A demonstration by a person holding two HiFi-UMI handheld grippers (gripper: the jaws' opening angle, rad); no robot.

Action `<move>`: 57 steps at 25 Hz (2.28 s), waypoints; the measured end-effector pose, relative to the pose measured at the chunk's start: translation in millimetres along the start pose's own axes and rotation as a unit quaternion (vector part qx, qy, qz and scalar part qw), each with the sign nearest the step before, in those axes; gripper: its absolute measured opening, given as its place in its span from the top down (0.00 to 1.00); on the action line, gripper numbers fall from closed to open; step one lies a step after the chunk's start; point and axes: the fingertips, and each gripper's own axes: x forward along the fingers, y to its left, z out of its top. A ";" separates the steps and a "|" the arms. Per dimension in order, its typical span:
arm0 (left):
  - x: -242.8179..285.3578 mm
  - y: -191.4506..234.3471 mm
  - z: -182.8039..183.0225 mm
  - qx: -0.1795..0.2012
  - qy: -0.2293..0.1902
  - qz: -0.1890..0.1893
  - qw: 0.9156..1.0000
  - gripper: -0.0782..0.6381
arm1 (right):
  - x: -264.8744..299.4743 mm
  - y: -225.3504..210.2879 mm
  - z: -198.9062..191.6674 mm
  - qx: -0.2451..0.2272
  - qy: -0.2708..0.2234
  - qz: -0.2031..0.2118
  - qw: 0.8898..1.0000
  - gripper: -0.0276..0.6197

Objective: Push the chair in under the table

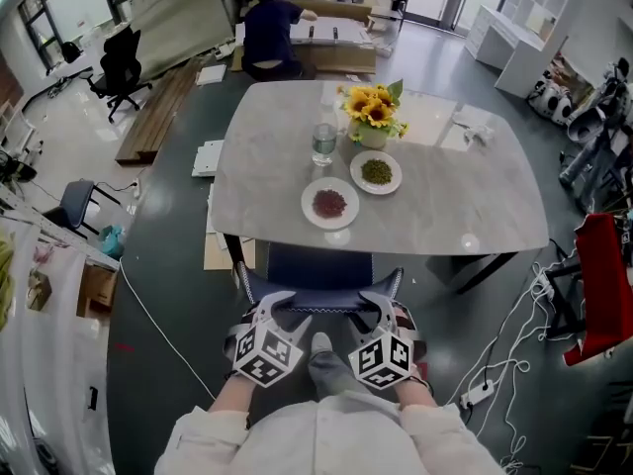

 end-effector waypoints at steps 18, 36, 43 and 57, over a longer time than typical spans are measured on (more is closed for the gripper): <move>12.5 9.8 9.3 0.018 -0.016 0.012 1.000 0.63 | 10.2 -18.1 -2.1 0.006 -0.010 0.012 1.000 0.70; -8.3 5.0 11.3 -0.066 -0.025 0.016 0.997 0.62 | -5.8 -5.4 3.9 0.054 -0.002 0.015 0.998 0.69; -50.8 -8.5 20.7 -0.104 -0.085 0.024 0.991 0.62 | -60.4 -4.0 38.9 0.039 -0.069 -0.056 0.995 0.80; -168.9 -75.6 64.6 -0.091 -0.229 0.029 0.969 0.79 | -179.7 53.4 78.4 0.085 -0.154 -0.097 0.980 0.93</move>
